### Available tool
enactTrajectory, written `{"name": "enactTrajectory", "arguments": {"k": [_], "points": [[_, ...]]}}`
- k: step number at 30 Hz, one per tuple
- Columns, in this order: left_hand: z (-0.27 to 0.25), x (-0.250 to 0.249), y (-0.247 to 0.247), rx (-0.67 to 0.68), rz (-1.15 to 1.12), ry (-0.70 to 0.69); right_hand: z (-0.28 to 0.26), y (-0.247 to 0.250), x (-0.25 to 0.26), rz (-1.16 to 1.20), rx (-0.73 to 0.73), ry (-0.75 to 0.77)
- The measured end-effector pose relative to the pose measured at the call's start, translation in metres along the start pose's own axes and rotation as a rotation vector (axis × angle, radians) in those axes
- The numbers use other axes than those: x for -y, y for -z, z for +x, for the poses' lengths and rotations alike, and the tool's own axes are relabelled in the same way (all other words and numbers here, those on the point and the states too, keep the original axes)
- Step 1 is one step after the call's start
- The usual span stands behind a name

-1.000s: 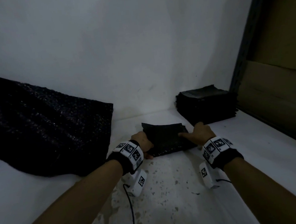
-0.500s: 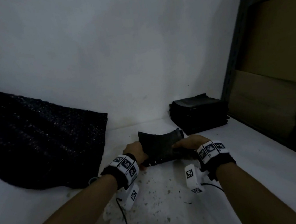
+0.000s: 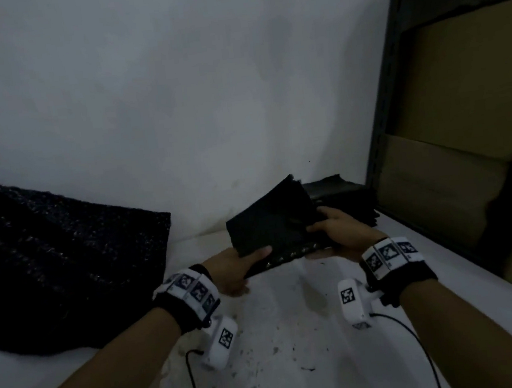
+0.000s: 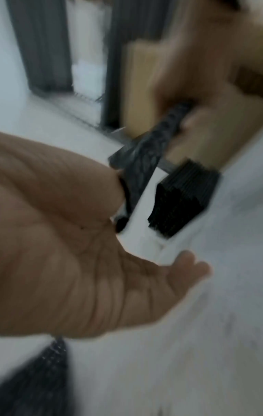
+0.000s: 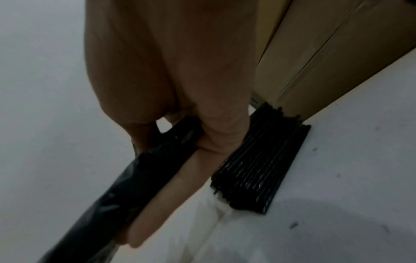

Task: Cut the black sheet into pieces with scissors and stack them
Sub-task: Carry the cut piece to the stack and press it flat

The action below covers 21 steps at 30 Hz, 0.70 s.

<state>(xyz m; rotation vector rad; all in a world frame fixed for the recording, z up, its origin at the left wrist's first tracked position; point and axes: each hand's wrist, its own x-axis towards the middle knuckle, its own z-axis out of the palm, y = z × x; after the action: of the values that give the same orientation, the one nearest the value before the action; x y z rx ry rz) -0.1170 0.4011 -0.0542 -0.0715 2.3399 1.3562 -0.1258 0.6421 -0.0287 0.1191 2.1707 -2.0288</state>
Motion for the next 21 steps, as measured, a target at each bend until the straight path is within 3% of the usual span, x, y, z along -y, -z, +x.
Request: {"name": "enactTrajectory", "arguments": {"k": [2,4,6,12,18,21], "points": [[0.004,-0.013,-0.001,0.092,-0.341,-0.035,0.001,0.018,0.013,0.003,-0.014,0.003],[0.013,-0.027,-0.006,0.076,-0.604,-0.125,0.006,0.033,0.02,-0.079,-0.054,0.002],[0.025,-0.046,-0.013,0.025,-0.692,-0.2,0.015,0.048,0.028,-0.134,-0.122,0.001],[0.08,-0.104,-0.029,-0.137,-0.465,-0.377,0.05,0.085,0.053,-0.02,-0.328,0.157],[0.195,-0.136,-0.035,-0.302,-0.207,-0.406,0.115,0.13,0.05,-0.454,-0.615,0.306],[0.186,-0.151,-0.047,-0.347,-0.057,-0.414,0.134,0.139,0.036,-0.599,-0.573,0.274]]}}
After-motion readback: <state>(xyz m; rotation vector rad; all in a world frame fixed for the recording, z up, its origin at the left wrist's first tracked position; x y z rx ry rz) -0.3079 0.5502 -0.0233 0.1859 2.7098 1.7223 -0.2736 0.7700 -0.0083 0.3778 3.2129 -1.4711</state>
